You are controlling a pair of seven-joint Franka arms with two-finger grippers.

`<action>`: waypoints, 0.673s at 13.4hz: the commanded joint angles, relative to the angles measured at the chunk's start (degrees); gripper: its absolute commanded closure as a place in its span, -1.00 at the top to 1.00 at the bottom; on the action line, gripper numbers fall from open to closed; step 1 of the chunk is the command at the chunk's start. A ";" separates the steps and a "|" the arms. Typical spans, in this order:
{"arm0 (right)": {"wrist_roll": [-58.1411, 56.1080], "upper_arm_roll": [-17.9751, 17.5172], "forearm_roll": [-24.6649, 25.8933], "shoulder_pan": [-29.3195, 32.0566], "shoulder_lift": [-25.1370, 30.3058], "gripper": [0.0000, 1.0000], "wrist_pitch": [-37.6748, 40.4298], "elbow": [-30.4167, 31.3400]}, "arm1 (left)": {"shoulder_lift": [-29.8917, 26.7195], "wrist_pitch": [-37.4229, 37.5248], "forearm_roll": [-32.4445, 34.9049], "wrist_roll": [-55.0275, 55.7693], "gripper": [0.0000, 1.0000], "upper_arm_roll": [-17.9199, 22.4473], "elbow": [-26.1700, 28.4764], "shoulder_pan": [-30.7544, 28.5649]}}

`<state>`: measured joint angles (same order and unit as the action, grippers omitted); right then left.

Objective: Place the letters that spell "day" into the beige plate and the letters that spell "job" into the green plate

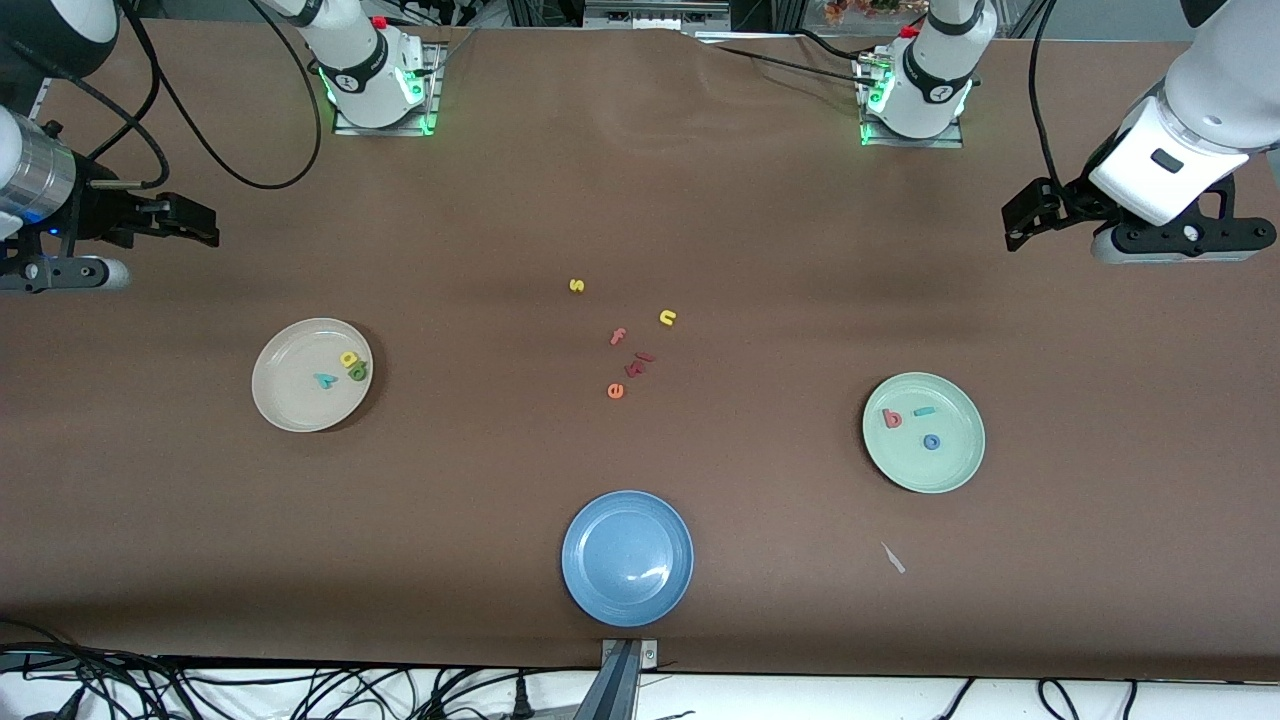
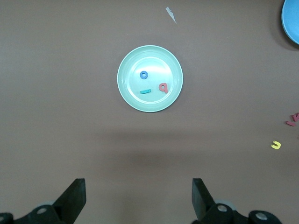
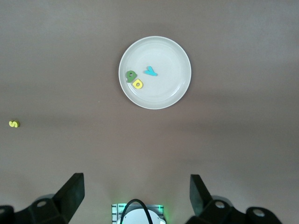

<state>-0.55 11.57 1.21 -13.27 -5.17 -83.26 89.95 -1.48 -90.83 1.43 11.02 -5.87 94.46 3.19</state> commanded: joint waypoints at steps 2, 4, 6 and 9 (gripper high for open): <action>0.90 -0.67 -1.38 0.62 -0.28 1.00 -0.42 0.75 | 0.69 1.36 -1.51 0.49 1.00 0.33 -1.65 0.33; 0.99 -0.67 -1.29 0.62 -0.46 1.00 -0.50 0.75 | 0.69 1.36 -1.51 0.58 1.00 0.33 -1.65 0.33; 1.08 -0.67 -1.12 0.62 -0.54 1.00 -1.55 0.92 | 0.69 1.44 -1.51 0.58 1.00 0.33 -1.65 0.33; 1.17 -0.67 -1.03 0.62 -0.54 1.00 -4.98 1.01 | 0.69 1.36 -1.51 0.58 1.00 0.33 -1.73 0.42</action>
<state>-0.20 11.48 0.75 -13.25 -6.32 -86.26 90.25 -1.48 -90.82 1.43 11.03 -5.87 94.46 3.19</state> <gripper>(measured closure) 0.000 0.000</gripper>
